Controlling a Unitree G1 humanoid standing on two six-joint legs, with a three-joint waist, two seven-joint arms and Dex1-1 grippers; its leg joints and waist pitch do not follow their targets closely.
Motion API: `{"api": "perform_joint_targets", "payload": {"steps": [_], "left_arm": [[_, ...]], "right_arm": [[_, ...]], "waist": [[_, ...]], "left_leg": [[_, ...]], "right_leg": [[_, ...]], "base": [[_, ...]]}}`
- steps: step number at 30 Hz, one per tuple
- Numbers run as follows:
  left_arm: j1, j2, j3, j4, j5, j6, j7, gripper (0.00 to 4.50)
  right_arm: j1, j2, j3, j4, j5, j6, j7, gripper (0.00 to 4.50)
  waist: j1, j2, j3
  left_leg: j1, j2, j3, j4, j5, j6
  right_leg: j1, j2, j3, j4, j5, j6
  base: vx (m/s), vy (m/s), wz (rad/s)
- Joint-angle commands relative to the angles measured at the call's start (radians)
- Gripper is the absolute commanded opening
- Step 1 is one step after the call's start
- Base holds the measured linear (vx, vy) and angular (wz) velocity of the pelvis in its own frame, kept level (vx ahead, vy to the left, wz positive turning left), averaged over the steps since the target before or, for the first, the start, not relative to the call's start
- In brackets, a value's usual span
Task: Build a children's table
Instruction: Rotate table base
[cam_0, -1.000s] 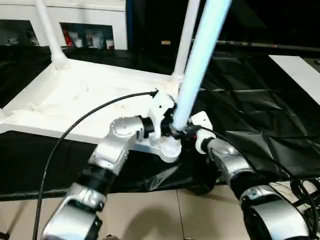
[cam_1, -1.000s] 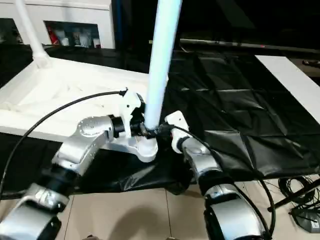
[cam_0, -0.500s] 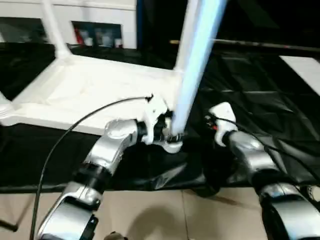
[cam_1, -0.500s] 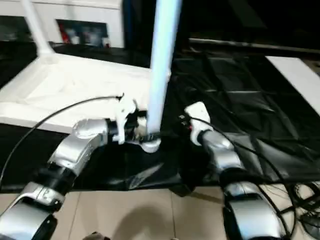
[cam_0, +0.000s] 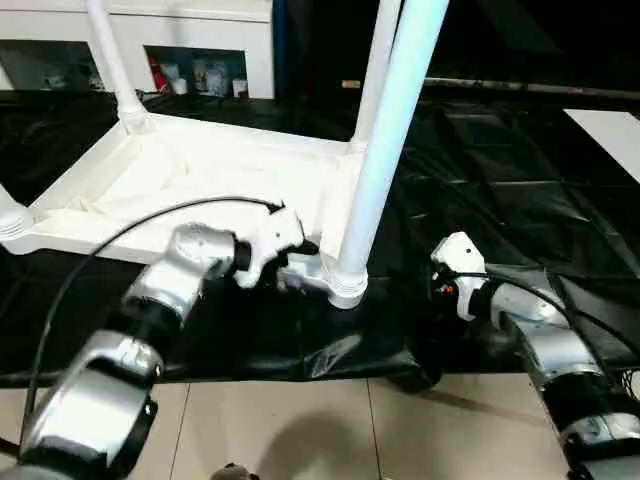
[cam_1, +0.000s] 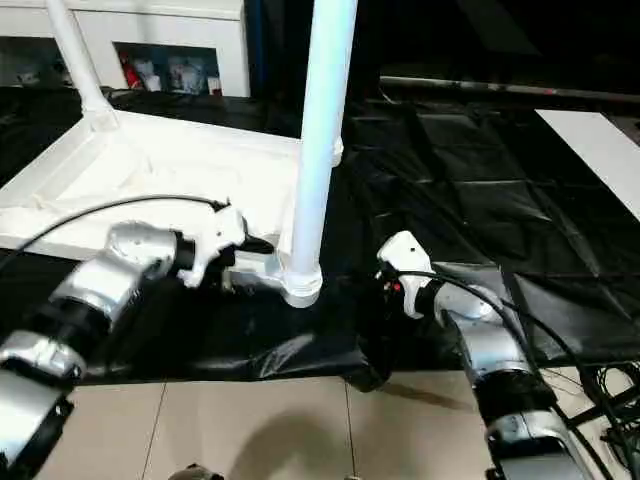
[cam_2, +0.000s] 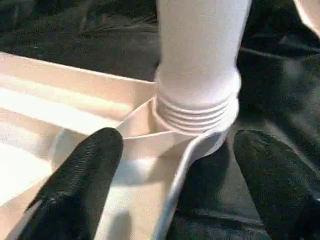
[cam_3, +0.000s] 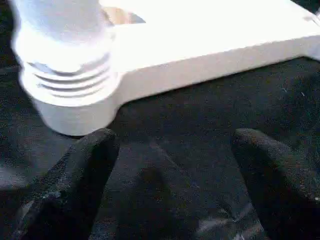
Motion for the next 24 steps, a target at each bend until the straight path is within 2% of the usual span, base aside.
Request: {"api": "perform_joint_targets", "payload": {"steps": [1,2,7,13,14,15,16,20,22,24], "left_arm": [[-0.04,0.01,-0.007,0.058,0.04,-0.033,-0.014,3.61],[-0.043,0.011,-0.008,0.064,0.043,-0.036,-0.015,3.61],[-0.084,0.015,-0.018,0.145,0.064,-0.052,-0.045,3.06],[-0.123,0.012,-0.025,0.227,0.082,-0.062,-0.088,2.61],[-0.133,0.011,-0.028,0.252,0.097,-0.078,-0.093,2.52],[-0.135,0.01,-0.03,0.256,0.101,-0.081,-0.092,2.52],[-0.146,0.008,-0.036,0.277,0.12,-0.099,-0.089,2.27],[-0.167,0.004,-0.057,0.312,0.151,-0.135,-0.093,2.12],[-0.179,-0.001,-0.07,0.33,0.169,-0.151,-0.091,1.8],[-0.193,-0.01,-0.08,0.354,0.188,-0.165,-0.078,1.77]], "right_arm": [[0.025,-0.035,0.023,-0.101,0.026,0.049,0.064,4.04],[0.028,-0.038,0.026,-0.113,0.029,0.055,0.072,4.04],[0.058,-0.077,0.055,-0.248,0.067,0.154,0.183,4.04],[0.057,-0.092,0.073,-0.261,0.061,0.176,0.208,4.04],[0.061,-0.096,0.076,-0.274,0.063,0.189,0.21,4.04],[0.062,-0.097,0.076,-0.277,0.063,0.192,0.211,4.04],[0.066,-0.099,0.077,-0.291,0.063,0.206,0.213,4.04],[0.071,-0.105,0.082,-0.311,0.062,0.225,0.216,4.04],[0.074,-0.107,0.085,-0.319,0.062,0.232,0.217,4.04],[0.076,-0.107,0.087,-0.326,0.061,0.237,0.216,4.04]], "waist": [[0.007,0.008,-0.074],[0.008,0.009,-0.073],[0.014,0.008,-0.072],[0.022,0.008,-0.072],[0.023,0.011,-0.073],[0.023,0.01,-0.073],[0.023,0.008,-0.073],[0.024,0.01,-0.074],[0.025,0.012,-0.072],[0.024,0.013,-0.073]], "left_leg": [[0.013,0.018,-0.009,-0.056,-0.159,0.052],[0.013,0.018,-0.009,-0.056,-0.159,0.056],[0.013,0.021,-0.01,-0.058,-0.168,0.053],[0.015,0.021,-0.01,-0.057,-0.169,0.04],[0.014,0.022,-0.011,-0.058,-0.164,0.038],[0.013,0.021,-0.012,-0.058,-0.163,0.038],[0.014,0.021,-0.012,-0.058,-0.164,0.04],[0.013,0.022,-0.013,-0.058,-0.16,0.041],[0.014,0.023,-0.013,-0.058,-0.168,0.037],[0.014,0.022,-0.014,-0.058,-0.172,0.035]], "right_leg": [[0.062,-0.064,0.037,-0.065,0.024,-0.256],[0.063,-0.063,0.037,-0.066,0.022,-0.252],[0.059,-0.068,0.037,-0.067,-0.014,-0.248],[0.057,-0.072,0.038,-0.067,-0.007,-0.26],[0.059,-0.073,0.038,-0.066,0.001,-0.261],[0.059,-0.072,0.037,-0.067,0.005,-0.26],[0.06,-0.071,0.037,-0.067,0.008,-0.256],[0.061,-0.074,0.037,-0.065,0.022,-0.258],[0.06,-0.074,0.038,-0.068,0.014,-0.256],[0.061,-0.074,0.038,-0.068,0.011,-0.256]], "base": [[0.0,0.0,0.0],[0.0,0.0,0.0],[0.0,0.0,0.0],[0.0,0.0,0.0],[0.0,0.0,0.0],[0.0,0.0,0.0],[0.0,0.0,0.0],[0.0,0.0,0.0],[0.0,0.0,0.0],[0.0,0.0,0.0]]}}
